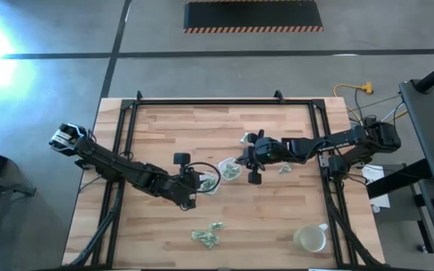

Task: Pick and place items into bin
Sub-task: Put the stevia packet into the right bin, then put the stevia packet into the left bin

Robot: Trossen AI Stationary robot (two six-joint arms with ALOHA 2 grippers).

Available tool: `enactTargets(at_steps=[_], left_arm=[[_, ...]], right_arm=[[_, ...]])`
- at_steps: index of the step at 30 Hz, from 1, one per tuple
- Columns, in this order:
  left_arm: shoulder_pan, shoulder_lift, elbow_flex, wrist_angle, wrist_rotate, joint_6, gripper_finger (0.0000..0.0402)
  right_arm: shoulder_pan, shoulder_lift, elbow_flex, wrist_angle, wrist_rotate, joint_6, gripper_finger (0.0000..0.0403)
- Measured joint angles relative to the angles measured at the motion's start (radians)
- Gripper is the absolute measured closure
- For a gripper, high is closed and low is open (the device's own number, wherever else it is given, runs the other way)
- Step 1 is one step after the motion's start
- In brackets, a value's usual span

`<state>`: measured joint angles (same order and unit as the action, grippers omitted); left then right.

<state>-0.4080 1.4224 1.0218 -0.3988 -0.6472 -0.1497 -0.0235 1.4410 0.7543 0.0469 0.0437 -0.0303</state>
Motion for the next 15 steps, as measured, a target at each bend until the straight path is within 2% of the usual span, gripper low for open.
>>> enactTargets(at_steps=[6, 11, 15], left_arm=[[0.000, 0.000, 0.000, 0.004, 0.000, 0.000, 0.0312], [0.000, 0.000, -0.002, 0.007, 0.000, 0.000, 0.0312], [-0.001, 0.000, -0.002, 0.008, 0.000, 0.000, 0.0312]], right_arm=[[0.000, 0.018, -0.026, 0.105, 0.000, 0.000, 0.0358], [0.000, 0.099, -0.027, 0.174, 0.000, -0.006, 0.0345], [-0.006, 0.151, -0.001, 0.165, 0.000, -0.044, 0.0338]])
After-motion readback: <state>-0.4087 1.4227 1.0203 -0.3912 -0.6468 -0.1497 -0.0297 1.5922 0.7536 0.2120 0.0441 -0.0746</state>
